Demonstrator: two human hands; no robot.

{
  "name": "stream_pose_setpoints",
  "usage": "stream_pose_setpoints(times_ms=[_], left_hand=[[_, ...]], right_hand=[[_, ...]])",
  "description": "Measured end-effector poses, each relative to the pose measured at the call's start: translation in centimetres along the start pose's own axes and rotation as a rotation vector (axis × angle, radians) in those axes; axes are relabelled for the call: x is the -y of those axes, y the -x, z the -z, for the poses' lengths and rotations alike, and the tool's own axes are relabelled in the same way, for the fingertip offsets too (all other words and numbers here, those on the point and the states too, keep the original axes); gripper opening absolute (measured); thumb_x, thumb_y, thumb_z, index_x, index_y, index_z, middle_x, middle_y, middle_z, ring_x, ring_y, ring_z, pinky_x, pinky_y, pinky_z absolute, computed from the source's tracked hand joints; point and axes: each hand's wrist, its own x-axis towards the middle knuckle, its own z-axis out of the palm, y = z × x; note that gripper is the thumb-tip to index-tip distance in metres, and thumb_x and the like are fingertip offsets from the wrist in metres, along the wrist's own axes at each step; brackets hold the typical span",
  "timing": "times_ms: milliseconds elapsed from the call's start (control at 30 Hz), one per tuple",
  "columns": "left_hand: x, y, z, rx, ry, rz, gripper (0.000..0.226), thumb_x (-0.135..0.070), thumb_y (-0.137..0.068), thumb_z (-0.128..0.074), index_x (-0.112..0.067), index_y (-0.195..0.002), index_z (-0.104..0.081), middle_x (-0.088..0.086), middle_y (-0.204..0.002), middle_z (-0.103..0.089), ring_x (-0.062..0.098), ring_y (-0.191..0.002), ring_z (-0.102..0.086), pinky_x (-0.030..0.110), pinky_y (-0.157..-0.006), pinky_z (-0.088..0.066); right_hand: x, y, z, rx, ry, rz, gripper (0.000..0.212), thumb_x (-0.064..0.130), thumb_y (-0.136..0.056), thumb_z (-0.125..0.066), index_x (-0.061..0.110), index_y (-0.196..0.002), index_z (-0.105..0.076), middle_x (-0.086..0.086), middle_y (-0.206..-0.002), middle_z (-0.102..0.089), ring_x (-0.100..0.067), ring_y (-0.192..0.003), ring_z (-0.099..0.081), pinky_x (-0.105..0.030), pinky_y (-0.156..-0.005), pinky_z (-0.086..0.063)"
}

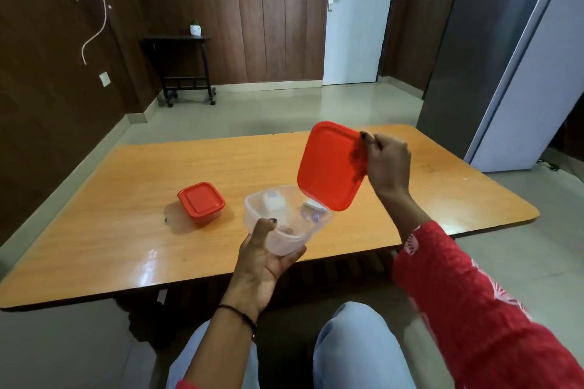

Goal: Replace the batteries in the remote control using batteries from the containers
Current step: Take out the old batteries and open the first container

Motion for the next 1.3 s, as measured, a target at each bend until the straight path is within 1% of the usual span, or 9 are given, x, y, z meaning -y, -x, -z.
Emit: stream_pose_setpoints(times_ms=[100, 267, 433, 567, 667, 767, 900, 1100, 1300], left_hand=[[-0.2, -0.5, 0.9, 0.069, 0.088, 0.015, 0.064, -0.026, -0.070, -0.064, -0.016, -0.132, -0.047, 0.018, -0.128, -0.061, 0.035, -0.110, -0.064, 0.044, -0.085, -0.057], [0.4, -2.3, 1.2, 0.056, 0.039, -0.041, 0.071, -0.027, -0.069, -0.067, -0.030, -0.135, -0.042, 0.010, -0.134, -0.055, 0.034, -0.109, -0.065, 0.046, -0.081, -0.057], [2.7, -5.0, -0.9, 0.022, -0.037, -0.055, 0.067, -0.021, -0.075, -0.068, -0.040, -0.133, -0.040, 0.006, -0.134, -0.052, 0.033, -0.108, -0.065, 0.049, -0.078, -0.057], [5.9, -9.1, -4.8, -0.038, -0.036, 0.003, 0.069, -0.017, -0.080, -0.068, -0.040, -0.133, -0.030, 0.006, -0.132, -0.053, 0.033, -0.105, -0.066, 0.053, -0.090, -0.052], [8.0, -12.8, -8.3, -0.079, -0.033, 0.005, 0.069, -0.014, -0.081, -0.069, -0.035, -0.133, -0.028, 0.001, -0.129, -0.051, 0.030, -0.111, -0.061, 0.053, -0.095, -0.049], [9.5, -16.4, -11.0, -0.108, 0.004, 0.007, 0.069, -0.010, -0.085, -0.066, -0.031, -0.135, -0.025, -0.002, -0.119, -0.054, 0.027, -0.112, -0.059, 0.046, -0.093, -0.051], [12.0, -19.7, -12.5, -0.131, 0.005, 0.073, 0.072, -0.006, -0.087, -0.063, -0.030, -0.142, -0.024, 0.006, -0.137, -0.050, 0.031, -0.119, -0.056, 0.040, -0.088, -0.051], [14.4, -20.0, -12.7, -0.217, -0.106, 0.084, 0.053, 0.001, -0.086, -0.061, -0.024, -0.128, -0.041, 0.006, -0.126, -0.058, 0.027, -0.114, -0.059, 0.031, -0.070, -0.055], [11.9, -18.5, -13.0, -0.233, -0.178, 0.157, 0.054, 0.003, -0.086, -0.059, -0.009, -0.134, -0.041, 0.010, -0.126, -0.056, 0.023, -0.109, -0.056, 0.036, -0.093, -0.042]], right_hand=[[-2.9, -0.8, -0.2, -0.050, -0.077, -0.274, 0.036, 0.033, -0.089, -0.059, 0.005, -0.067, -0.066, -0.008, -0.059, -0.061, -0.029, -0.058, -0.063, -0.055, -0.054, -0.055], [-9.3, -1.2, 1.5, -0.168, -0.293, -0.745, 0.029, 0.022, -0.087, -0.067, -0.002, -0.104, -0.066, -0.020, -0.097, -0.066, -0.036, -0.083, -0.066, -0.052, -0.064, -0.058], [-16.1, -3.2, 4.0, -0.232, -0.219, -0.906, 0.029, 0.017, -0.084, -0.069, -0.005, -0.104, -0.064, -0.027, -0.103, -0.066, -0.041, -0.088, -0.066, -0.058, -0.071, -0.056], [-20.6, -5.2, 4.8, -0.170, -0.198, -0.974, 0.030, 0.016, -0.082, -0.071, -0.004, -0.104, -0.065, -0.026, -0.097, -0.066, -0.037, -0.083, -0.066, -0.051, -0.069, -0.057], [-23.6, -6.4, 4.9, -0.061, -0.131, -0.921, 0.034, 0.013, -0.082, -0.071, 0.000, -0.113, -0.064, -0.017, -0.101, -0.064, -0.028, -0.077, -0.060, -0.037, -0.063, -0.052], [-25.0, -7.2, 5.1, 0.110, 0.059, -0.792, 0.050, 0.008, -0.081, -0.070, 0.008, -0.128, -0.055, -0.013, -0.123, -0.060, -0.028, -0.102, -0.060, -0.040, -0.091, -0.051], [-25.6, -7.3, 4.6, 0.245, 0.239, -0.649, 0.055, 0.007, -0.082, -0.067, 0.018, -0.134, -0.051, -0.016, -0.134, -0.052, -0.032, -0.120, -0.051, -0.039, -0.100, -0.045], [-24.9, -6.0, 3.5, 0.223, 0.441, -0.457, 0.039, 0.009, -0.088, -0.057, 0.017, -0.127, -0.058, -0.012, -0.132, -0.051, -0.036, -0.123, -0.037, -0.044, -0.104, -0.033], [-20.8, -3.5, 2.1, 0.174, 0.300, -0.213, 0.025, 0.007, -0.085, -0.060, 0.019, -0.105, -0.068, 0.000, -0.115, -0.065, -0.025, -0.113, -0.041, -0.035, -0.092, -0.038]])
